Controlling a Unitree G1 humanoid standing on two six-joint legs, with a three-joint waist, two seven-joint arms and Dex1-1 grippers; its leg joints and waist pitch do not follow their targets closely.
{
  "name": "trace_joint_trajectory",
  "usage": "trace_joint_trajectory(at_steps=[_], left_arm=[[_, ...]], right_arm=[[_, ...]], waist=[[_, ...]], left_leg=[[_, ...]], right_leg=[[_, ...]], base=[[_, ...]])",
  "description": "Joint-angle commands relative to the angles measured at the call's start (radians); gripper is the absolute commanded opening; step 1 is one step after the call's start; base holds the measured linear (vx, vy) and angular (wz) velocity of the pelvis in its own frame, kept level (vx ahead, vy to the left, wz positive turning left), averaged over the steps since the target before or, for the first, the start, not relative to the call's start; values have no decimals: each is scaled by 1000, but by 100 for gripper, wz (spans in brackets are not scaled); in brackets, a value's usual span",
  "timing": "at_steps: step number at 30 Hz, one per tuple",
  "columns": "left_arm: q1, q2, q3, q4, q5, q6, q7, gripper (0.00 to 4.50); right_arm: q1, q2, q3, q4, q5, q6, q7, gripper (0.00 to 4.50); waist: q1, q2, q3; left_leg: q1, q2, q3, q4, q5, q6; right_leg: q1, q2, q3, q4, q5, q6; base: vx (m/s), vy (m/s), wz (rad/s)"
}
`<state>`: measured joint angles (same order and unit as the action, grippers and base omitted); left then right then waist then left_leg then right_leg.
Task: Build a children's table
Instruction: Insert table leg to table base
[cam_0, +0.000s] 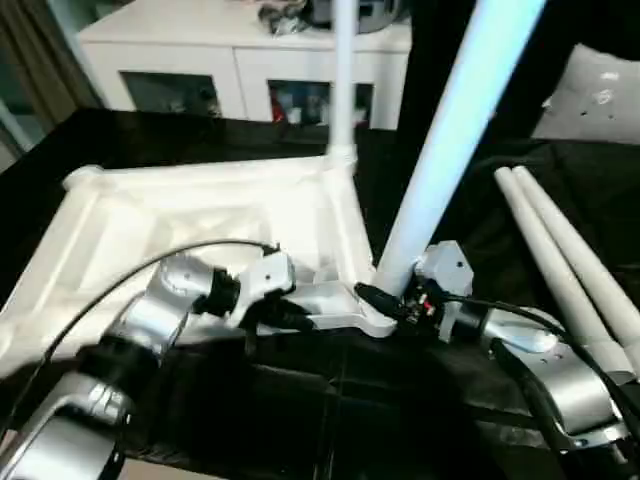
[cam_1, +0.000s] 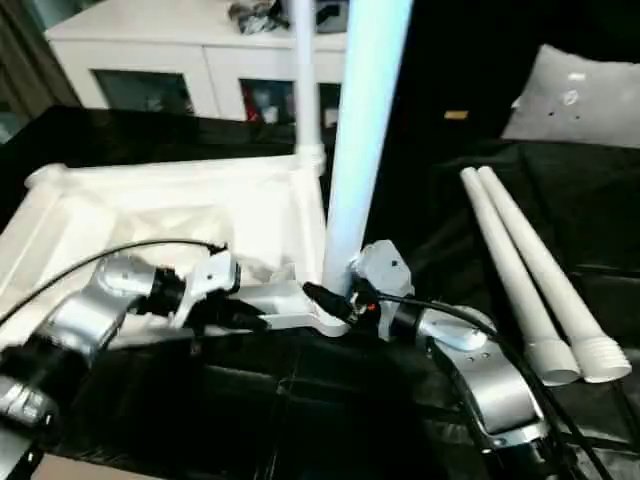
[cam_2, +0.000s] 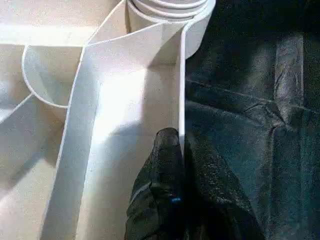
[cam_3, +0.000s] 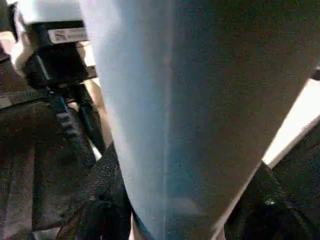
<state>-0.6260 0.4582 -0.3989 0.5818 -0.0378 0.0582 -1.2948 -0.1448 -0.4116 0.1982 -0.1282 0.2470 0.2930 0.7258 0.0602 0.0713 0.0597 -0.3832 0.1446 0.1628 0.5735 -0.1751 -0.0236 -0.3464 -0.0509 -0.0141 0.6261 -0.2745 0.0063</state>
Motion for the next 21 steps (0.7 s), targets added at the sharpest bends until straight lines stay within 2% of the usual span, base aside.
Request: trace_joint_trajectory(at_steps=[1,2,3,5,8,10,12,13,14,15,17,19,20,21], left_arm=[[-82,-9,45,21,3,-31,44,0],[-95,-11,47,34,6,-36,44,0],[-120,-16,51,69,13,-49,49,0],[-151,-20,59,119,20,-68,53,0],[-152,-10,66,135,19,-71,60,0],[-146,-5,68,136,18,-72,61,0],[-141,-2,71,135,18,-73,62,0],[-126,0,78,123,14,-65,67,0],[-94,2,90,89,7,-45,84,0],[-89,3,92,83,6,-41,87,0],[-13,1,115,-13,-3,12,133,0],[47,-1,127,-102,-7,63,172,0],[83,-2,132,-159,-7,96,196,0],[115,-4,137,-215,-10,128,214,0]], right_arm=[[101,5,125,71,11,136,81,189],[105,4,128,62,12,142,80,189],[109,4,139,52,4,145,77,189],[109,8,158,45,-16,140,62,189],[82,38,156,78,-49,121,9,189],[69,49,152,96,-65,114,-12,189],[61,56,150,105,-74,111,-24,189],[51,69,141,118,-80,106,-42,189],[33,89,124,141,-88,98,-72,189],[30,92,121,144,-89,96,-77,189],[-2,127,87,179,-103,81,-129,189],[-23,150,64,200,-107,73,-161,189],[-35,162,51,211,-110,68,-180,189],[-46,171,41,221,-114,63,-198,189]], waist=[[-1,3,-14],[-2,4,-11],[-2,0,-9],[-2,0,-9],[-3,-4,-5],[-4,0,-1],[-7,-3,7],[-9,-9,10],[-11,-9,17],[-11,-13,17],[-18,-15,21],[-25,-19,16],[-28,-17,17],[-32,-17,17]], left_leg=[[30,90,-39,-90,-360,-14],[28,91,-40,-91,-347,-13],[26,91,-38,-92,-318,-4],[23,89,-35,-89,-260,20],[20,91,-36,-91,-244,37],[23,94,-36,-96,-280,27],[26,96,-36,-104,-338,4],[30,97,-36,-107,-376,-13],[23,95,-40,-115,-400,-34],[23,96,-41,-117,-406,-38],[18,98,-45,-122,-415,-46],[21,100,-46,-122,-426,-53],[16,101,-47,-123,-418,-54],[13,96,-45,-123,-403,-44]], right_leg=[[-2,-101,54,-100,-151,-221],[-2,-102,53,-98,-123,-223],[0,-100,51,-96,-62,-227],[6,-102,47,-91,29,-235],[6,-105,44,-90,62,-238],[2,-108,45,-94,0,-242],[-2,-108,48,-101,-99,-242],[-4,-110,53,-107,-170,-234],[-5,-115,54,-110,-263,-217],[-5,-117,54,-112,-286,-210],[-10,-116,53,-114,-329,-192],[-12,-117,55,-114,-331,-193],[-12,-119,55,-109,-318,-197],[-11,-112,52,-113,-317,-185]], base=[[0,0,0],[0,0,0],[0,0,0],[0,0,0],[0,0,0],[0,0,0],[0,0,0],[0,0,0],[0,0,0],[0,0,0],[0,0,0],[0,0,0],[0,0,0],[0,0,0]])
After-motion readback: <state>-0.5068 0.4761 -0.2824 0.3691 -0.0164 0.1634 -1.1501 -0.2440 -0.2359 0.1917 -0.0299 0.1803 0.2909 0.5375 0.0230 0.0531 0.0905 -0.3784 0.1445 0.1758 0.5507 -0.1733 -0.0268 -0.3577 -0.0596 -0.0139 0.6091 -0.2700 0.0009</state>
